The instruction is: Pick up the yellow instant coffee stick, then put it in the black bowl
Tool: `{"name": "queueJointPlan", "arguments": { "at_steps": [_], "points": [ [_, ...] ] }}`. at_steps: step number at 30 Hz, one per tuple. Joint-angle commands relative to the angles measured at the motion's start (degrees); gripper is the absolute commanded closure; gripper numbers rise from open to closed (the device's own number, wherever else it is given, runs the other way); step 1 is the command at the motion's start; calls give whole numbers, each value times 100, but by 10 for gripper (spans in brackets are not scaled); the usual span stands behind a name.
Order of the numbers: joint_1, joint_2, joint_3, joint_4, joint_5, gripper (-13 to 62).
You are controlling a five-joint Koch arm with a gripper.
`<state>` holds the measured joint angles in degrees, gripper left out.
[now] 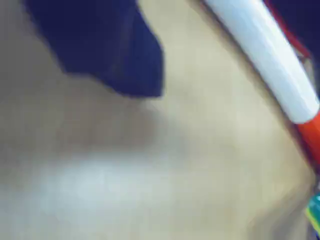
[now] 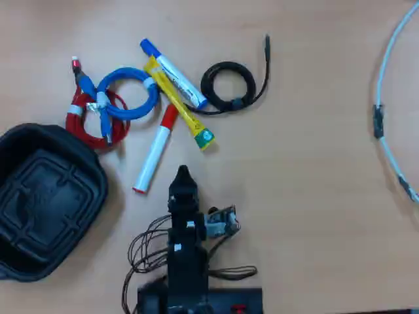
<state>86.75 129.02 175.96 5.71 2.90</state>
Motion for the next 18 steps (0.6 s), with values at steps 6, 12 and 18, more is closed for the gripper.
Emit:
{"name": "queueJointPlan", "arguments": {
  "at_steps": [6, 12, 18],
  "points": [
    [-9, 79, 316, 193, -26, 170],
    [-9, 79, 316, 193, -26, 170],
    [-18, 79, 237, 202, -26, 170]
  ]
}}
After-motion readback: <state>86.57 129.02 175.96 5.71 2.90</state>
